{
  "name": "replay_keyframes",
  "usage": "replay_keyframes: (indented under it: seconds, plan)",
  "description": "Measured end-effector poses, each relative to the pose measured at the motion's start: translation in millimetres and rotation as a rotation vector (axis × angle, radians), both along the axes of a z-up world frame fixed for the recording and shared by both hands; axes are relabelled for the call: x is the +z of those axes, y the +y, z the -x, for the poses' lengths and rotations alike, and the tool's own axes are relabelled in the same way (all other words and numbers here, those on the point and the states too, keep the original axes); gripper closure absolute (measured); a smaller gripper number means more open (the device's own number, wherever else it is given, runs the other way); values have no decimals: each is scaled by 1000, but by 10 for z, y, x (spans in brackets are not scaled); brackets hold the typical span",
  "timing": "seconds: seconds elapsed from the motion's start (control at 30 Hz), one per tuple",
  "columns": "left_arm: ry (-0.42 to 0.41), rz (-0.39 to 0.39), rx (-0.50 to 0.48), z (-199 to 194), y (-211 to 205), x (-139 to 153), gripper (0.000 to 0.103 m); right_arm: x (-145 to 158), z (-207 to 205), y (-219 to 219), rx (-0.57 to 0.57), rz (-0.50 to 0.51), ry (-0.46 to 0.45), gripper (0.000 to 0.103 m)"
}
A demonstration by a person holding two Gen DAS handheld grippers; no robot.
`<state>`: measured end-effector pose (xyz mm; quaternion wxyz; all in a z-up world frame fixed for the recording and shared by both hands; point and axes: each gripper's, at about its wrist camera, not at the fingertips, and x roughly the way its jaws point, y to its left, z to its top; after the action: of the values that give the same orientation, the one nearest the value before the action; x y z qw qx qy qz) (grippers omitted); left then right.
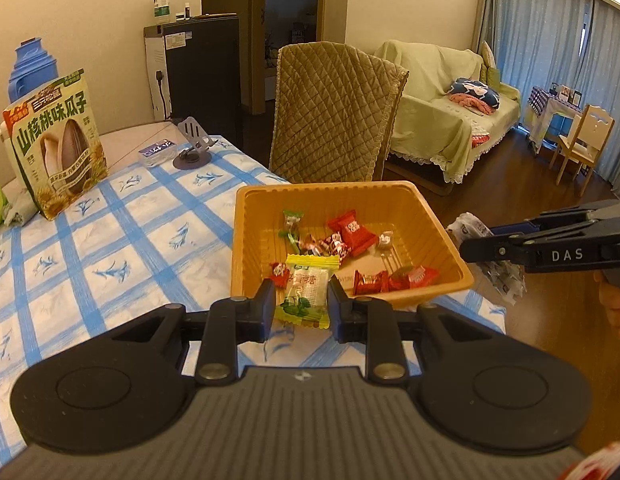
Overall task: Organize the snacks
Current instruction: 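Carry both held snacks over the orange tray, then lower the yellow candy into the tray while the right tool lowers the clear packet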
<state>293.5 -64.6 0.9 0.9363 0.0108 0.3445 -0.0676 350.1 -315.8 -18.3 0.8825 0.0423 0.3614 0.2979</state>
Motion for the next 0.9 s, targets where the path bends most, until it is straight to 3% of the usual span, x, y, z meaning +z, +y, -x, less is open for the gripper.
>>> replay_keyframes:
  seconds: [0.47, 0.9]
  plan:
    - [39, -25, 37, -644, -187, -144, 78, -119, -662, 4, 92, 22, -53, 65]
    - [101, -27, 86, -963, -220, -385, 78, -457, -1091, 145, 216, 85, -108, 65]
